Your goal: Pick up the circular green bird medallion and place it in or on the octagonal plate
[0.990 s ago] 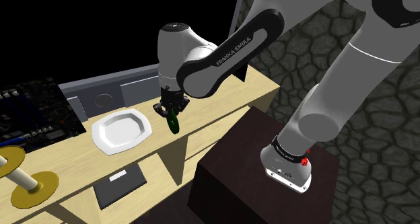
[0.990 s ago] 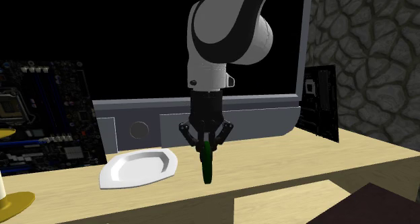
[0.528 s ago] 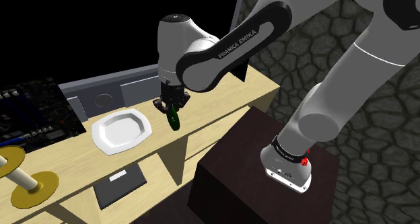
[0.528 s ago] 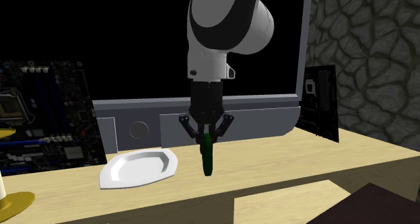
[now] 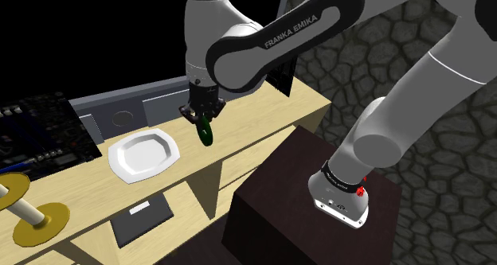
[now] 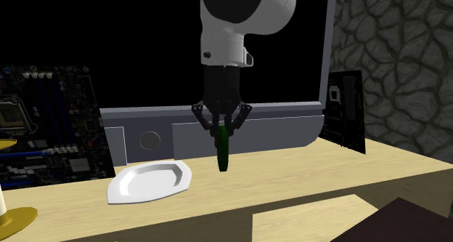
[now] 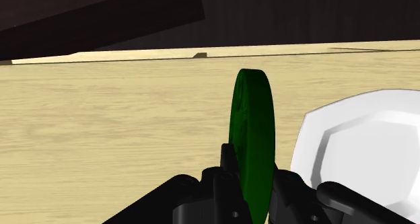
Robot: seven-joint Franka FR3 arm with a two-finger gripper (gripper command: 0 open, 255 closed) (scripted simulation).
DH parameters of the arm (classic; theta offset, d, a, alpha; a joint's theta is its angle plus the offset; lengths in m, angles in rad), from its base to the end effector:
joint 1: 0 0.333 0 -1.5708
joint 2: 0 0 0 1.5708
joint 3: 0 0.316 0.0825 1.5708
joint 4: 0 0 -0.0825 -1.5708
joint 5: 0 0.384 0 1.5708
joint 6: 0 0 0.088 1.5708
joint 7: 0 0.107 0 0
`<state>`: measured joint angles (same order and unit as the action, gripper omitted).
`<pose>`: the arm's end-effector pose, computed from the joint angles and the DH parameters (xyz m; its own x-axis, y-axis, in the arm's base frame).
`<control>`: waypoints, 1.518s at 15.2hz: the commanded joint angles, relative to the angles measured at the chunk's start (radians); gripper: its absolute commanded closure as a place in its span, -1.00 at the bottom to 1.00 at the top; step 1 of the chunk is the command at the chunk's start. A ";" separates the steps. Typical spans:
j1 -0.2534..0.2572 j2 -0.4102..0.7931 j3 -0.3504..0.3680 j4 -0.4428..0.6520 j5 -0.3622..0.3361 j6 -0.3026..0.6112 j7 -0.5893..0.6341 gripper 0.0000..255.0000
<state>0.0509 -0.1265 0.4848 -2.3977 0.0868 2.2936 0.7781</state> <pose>0.4114 0.2465 0.3604 0.9546 -0.2980 0.0020 -0.2980 -0.9545 -0.0115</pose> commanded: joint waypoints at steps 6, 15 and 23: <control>0.001 0.031 0.012 0.111 -0.022 -0.082 0.033 1.00; 0.077 0.390 0.047 0.544 -0.233 -0.206 0.240 1.00; 0.136 0.535 0.028 0.679 -0.306 -0.214 0.295 1.00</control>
<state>0.1869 0.4031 0.5145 -1.7111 -0.2153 2.0663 1.0708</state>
